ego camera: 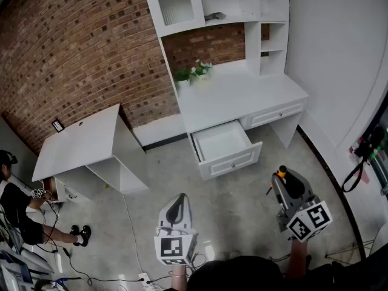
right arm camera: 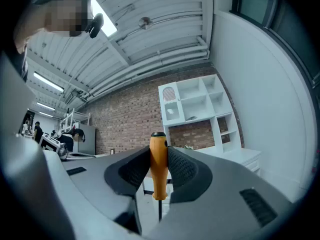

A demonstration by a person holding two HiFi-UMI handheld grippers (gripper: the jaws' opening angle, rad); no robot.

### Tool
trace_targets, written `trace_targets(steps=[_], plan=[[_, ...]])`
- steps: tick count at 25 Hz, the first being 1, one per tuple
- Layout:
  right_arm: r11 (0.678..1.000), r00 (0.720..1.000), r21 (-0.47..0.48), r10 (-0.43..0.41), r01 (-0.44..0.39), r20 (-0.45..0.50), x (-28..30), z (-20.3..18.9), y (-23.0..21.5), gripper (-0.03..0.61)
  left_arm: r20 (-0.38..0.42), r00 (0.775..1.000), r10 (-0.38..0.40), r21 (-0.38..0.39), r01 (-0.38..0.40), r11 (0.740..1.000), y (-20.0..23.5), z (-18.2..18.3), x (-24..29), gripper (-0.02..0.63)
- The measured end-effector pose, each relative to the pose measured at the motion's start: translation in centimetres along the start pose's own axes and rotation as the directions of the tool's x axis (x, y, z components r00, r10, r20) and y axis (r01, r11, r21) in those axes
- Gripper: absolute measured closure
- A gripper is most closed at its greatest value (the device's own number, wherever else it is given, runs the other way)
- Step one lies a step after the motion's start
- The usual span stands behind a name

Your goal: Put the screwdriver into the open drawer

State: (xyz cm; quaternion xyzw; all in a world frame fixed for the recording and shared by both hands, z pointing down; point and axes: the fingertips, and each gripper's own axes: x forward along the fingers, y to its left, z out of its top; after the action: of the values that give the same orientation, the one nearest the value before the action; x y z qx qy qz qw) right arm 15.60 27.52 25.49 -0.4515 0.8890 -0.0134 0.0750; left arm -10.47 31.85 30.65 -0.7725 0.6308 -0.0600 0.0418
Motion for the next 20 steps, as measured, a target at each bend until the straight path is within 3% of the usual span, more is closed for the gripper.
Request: trace_targets(steps=[20], plan=[[1.000, 1.000, 0.017, 0.018, -0.018, 0.004, -0.1, -0.2, -2.9, 0.463, -0.015, 0.999, 0.030, 0.001, -0.030, 1.000, -2.4, 0.1, 0.9, 0.604]])
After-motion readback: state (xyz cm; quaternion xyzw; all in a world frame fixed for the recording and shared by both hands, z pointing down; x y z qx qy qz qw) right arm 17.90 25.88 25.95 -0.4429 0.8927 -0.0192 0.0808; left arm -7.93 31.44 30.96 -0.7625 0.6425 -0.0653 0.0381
